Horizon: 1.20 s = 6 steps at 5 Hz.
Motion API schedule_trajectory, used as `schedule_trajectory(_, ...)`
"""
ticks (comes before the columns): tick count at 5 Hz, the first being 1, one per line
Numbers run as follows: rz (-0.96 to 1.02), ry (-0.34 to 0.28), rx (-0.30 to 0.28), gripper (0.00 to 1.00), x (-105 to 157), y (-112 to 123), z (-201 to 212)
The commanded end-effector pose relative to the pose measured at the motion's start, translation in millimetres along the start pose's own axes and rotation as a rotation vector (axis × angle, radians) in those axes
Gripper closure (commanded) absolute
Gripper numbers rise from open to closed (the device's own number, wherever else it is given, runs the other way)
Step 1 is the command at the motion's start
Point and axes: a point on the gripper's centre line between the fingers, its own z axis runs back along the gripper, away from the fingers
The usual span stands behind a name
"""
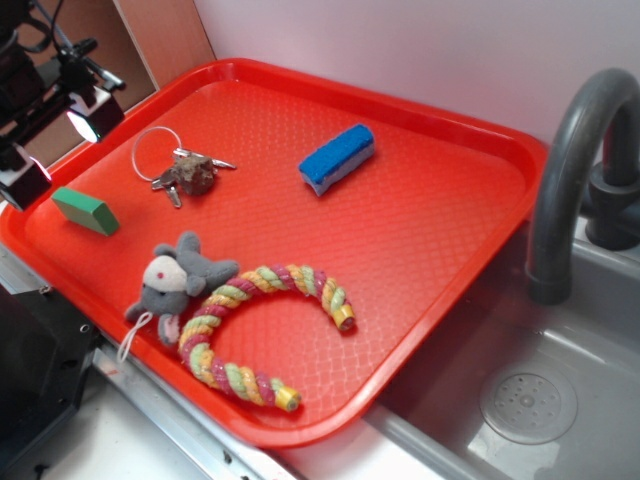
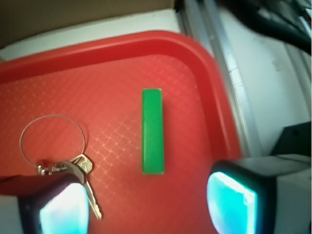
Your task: Grab the green block.
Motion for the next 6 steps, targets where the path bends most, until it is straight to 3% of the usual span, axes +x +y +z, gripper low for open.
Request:
schedule_trajectory(1, -0.036, 0.017, 0.037, 0.00, 8, 11, -25)
schedule_trajectory(2, -0.045, -0.026, 0.069, 0.00, 7, 13, -36)
schedule_trajectory(5, -0.040, 0.015, 0.145, 0.02, 6, 16, -75)
schedule_trajectory(6, -0.050, 0.017, 0.150, 1.00, 1, 18, -78)
